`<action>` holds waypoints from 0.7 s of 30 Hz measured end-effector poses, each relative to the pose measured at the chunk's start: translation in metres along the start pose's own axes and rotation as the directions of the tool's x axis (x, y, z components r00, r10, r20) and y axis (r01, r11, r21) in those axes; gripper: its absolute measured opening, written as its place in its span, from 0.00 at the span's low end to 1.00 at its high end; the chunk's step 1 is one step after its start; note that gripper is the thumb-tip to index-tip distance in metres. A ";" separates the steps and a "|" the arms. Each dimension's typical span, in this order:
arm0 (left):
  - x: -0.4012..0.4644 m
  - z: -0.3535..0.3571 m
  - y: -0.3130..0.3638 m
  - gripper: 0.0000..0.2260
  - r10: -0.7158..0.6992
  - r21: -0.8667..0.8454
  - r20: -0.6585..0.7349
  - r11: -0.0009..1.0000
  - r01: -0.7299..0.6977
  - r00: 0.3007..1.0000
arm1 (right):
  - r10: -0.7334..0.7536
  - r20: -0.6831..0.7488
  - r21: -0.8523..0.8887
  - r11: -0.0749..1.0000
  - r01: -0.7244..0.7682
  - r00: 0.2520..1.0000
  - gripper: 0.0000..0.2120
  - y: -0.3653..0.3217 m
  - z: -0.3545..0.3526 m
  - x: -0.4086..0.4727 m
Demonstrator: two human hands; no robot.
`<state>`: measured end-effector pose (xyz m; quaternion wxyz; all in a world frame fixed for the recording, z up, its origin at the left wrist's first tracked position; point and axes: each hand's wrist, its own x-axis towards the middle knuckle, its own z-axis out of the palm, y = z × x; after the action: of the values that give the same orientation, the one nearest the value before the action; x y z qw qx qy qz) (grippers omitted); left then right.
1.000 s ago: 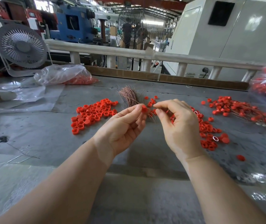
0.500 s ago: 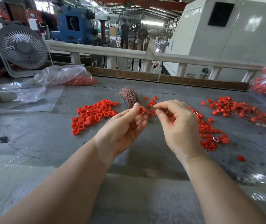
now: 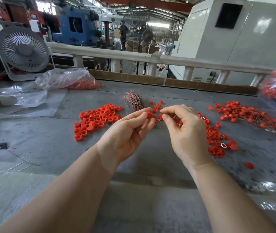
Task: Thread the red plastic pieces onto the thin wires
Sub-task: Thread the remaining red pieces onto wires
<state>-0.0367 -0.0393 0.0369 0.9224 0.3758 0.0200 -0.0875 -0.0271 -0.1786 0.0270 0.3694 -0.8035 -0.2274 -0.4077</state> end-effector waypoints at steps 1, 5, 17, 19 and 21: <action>0.000 0.000 0.000 0.14 0.005 0.002 -0.003 1.000 -0.005 1.000 | 0.000 0.000 0.002 1.000 0.000 1.000 0.04 0.000 0.000 0.000; 0.000 0.000 0.000 0.14 0.009 -0.013 -0.012 1.000 -0.009 1.000 | 0.004 -0.005 0.006 1.000 -0.004 1.000 0.04 0.001 0.000 0.000; -0.001 0.001 0.001 0.13 -0.046 -0.036 0.001 0.998 0.046 0.999 | 0.006 -0.001 0.011 1.000 -0.006 1.000 0.04 0.001 0.000 0.000; -0.001 0.001 0.001 0.15 -0.059 -0.042 -0.009 0.997 0.059 0.998 | 0.010 0.004 0.008 1.000 -0.010 1.000 0.04 0.001 0.000 0.000; -0.001 0.000 0.000 0.15 -0.068 -0.055 -0.021 0.996 0.067 0.997 | 0.015 0.011 0.007 1.000 -0.015 1.000 0.04 0.001 0.000 0.000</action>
<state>-0.0375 -0.0391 0.0372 0.9284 0.3509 0.0454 -0.1137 -0.0264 -0.1789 0.0267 0.3741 -0.8061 -0.2249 -0.3996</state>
